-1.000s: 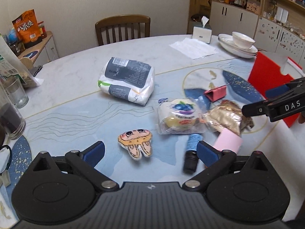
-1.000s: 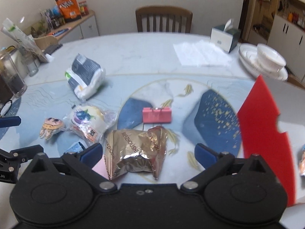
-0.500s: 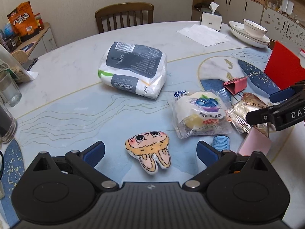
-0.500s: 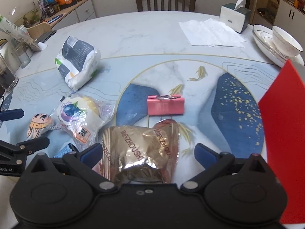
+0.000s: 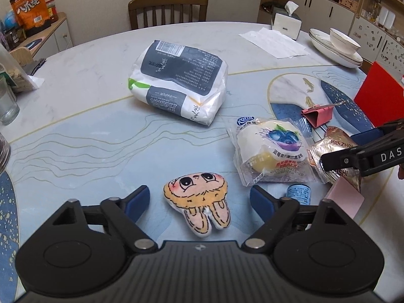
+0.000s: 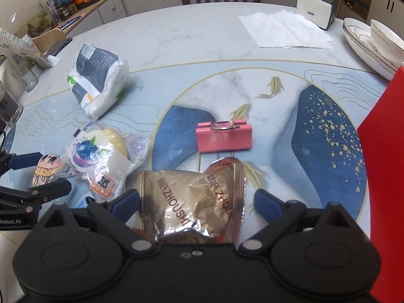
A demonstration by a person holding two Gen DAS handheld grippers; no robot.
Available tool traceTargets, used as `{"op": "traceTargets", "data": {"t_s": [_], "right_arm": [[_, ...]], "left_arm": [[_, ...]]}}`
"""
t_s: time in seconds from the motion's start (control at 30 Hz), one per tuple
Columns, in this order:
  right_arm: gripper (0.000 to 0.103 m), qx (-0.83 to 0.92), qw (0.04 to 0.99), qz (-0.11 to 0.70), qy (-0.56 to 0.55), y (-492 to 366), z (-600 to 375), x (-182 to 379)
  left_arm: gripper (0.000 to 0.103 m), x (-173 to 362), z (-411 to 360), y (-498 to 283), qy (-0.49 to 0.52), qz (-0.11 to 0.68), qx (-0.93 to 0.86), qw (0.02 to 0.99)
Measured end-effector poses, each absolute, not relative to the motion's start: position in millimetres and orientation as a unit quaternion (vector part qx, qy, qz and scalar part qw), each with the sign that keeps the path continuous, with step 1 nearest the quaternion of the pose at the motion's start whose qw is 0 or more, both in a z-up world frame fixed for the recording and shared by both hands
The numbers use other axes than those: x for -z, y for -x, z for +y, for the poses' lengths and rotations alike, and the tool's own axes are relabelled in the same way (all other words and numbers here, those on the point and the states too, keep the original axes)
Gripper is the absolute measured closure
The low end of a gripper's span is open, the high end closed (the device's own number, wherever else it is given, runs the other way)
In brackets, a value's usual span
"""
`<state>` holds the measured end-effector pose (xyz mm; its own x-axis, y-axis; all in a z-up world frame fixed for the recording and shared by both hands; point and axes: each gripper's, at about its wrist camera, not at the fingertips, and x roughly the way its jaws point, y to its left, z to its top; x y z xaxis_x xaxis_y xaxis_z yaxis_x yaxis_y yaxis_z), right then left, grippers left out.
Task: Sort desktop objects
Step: 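Grasp the gold foil bag with the right tool while the left tool grasps the cartoon cookie, then carry the gold foil bag and the cartoon cookie into the box with both tools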
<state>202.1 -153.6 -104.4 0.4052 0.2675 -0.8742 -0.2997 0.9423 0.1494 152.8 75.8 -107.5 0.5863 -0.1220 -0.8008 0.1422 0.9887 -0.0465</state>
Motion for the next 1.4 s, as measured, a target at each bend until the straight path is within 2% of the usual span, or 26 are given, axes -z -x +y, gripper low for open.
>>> {"op": "traceTargets", "data": {"t_s": [0.07, 0.17, 0.2, 0.27, 0.33, 0.37, 0.4, 0.43, 0.63, 1.4], "right_arm": [[0.006, -0.17, 0.838, 0.518, 0.015, -202, -154, 104], [0.014, -0.175, 0.838, 0.516, 0.016, -202, -153, 103], [0.018, -0.178, 0.838, 0.516, 0.016, -202, -153, 102], [0.029, -0.187, 0.837, 0.515, 0.013, -202, -153, 99], [0.041, -0.197, 0.834, 0.515, 0.01, -202, -154, 97], [0.043, -0.198, 0.834, 0.515, 0.008, -202, -154, 96], [0.051, -0.198, 0.834, 0.514, 0.006, -202, -155, 96], [0.052, -0.198, 0.835, 0.512, 0.007, -201, -156, 95], [0.057, -0.197, 0.84, 0.506, -0.006, -193, -166, 88], [0.057, -0.185, 0.87, 0.455, -0.05, -132, -241, 26]], "left_arm": [[0.029, 108, 77, -153, -0.007, 0.449, 0.072, 0.891], [0.038, 107, 77, -152, -0.006, 0.446, 0.072, 0.892], [0.045, 107, 77, -152, -0.006, 0.445, 0.073, 0.893], [0.051, 106, 76, -152, -0.008, 0.444, 0.071, 0.893], [0.052, 106, 77, -151, -0.006, 0.444, 0.069, 0.893], [0.053, 106, 77, -151, -0.005, 0.444, 0.068, 0.893], [0.053, 106, 77, -150, -0.005, 0.444, 0.067, 0.893], [0.054, 105, 76, -149, -0.005, 0.444, 0.067, 0.893], [0.054, 100, 74, -141, 0.0, 0.442, 0.067, 0.894], [0.054, 40, 20, -99, 0.02, 0.416, 0.095, 0.904]]}}
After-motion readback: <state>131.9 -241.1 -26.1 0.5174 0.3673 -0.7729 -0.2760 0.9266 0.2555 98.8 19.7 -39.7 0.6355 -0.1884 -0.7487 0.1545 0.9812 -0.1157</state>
